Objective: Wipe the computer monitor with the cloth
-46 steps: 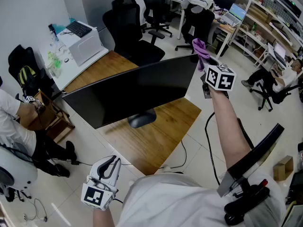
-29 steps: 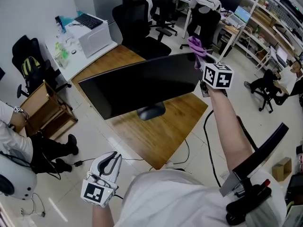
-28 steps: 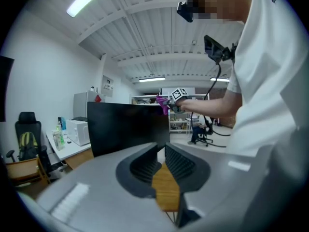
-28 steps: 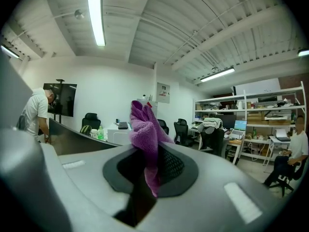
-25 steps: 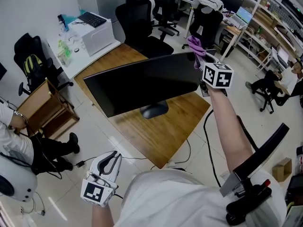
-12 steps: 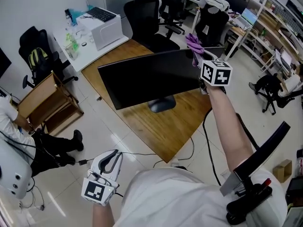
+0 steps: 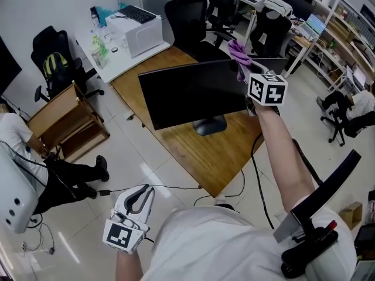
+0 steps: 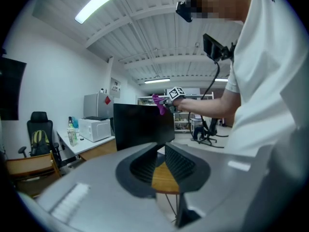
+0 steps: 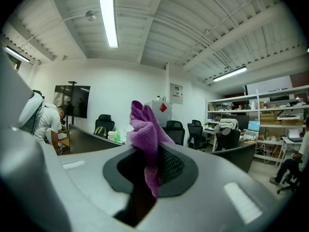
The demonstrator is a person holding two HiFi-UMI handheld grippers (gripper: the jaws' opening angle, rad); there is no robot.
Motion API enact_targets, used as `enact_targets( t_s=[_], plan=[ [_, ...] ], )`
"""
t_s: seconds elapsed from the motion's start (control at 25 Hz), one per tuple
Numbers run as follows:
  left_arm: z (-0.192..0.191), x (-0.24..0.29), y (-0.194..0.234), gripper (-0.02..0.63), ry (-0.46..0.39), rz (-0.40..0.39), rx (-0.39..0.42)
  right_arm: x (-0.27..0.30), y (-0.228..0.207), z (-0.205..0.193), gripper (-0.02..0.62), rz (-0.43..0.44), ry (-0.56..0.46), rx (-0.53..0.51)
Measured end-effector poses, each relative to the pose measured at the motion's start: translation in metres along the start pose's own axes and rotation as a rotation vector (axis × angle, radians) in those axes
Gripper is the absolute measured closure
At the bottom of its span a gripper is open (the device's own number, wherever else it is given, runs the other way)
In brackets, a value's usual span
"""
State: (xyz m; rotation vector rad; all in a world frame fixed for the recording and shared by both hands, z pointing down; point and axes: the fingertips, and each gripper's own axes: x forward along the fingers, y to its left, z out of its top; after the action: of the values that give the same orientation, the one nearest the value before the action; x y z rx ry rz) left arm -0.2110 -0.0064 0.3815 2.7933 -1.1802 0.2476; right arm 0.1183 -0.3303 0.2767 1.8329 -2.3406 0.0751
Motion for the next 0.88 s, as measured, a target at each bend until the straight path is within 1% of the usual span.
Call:
enact_targets(
  t_s=[0.16,0.32,0.88],
  plan=[
    [-0.002,-0.012,0.003,0.535,-0.006,0.014,-0.006,0.002,0.02,0.003,0.548,0.021,-0.002,-0.003],
    [-0.01,-0.025,0.006,0.535,0.001,0.019,0.005,0.005,0.04,0.004,0.548,0.043,-0.007,-0.006],
    [-0.019,-0.065,0.015,0.535,-0.003,0.089,-0.001,0.014,0.109,0.013,0.548,0.135,-0.022,-0.015]
  ],
)
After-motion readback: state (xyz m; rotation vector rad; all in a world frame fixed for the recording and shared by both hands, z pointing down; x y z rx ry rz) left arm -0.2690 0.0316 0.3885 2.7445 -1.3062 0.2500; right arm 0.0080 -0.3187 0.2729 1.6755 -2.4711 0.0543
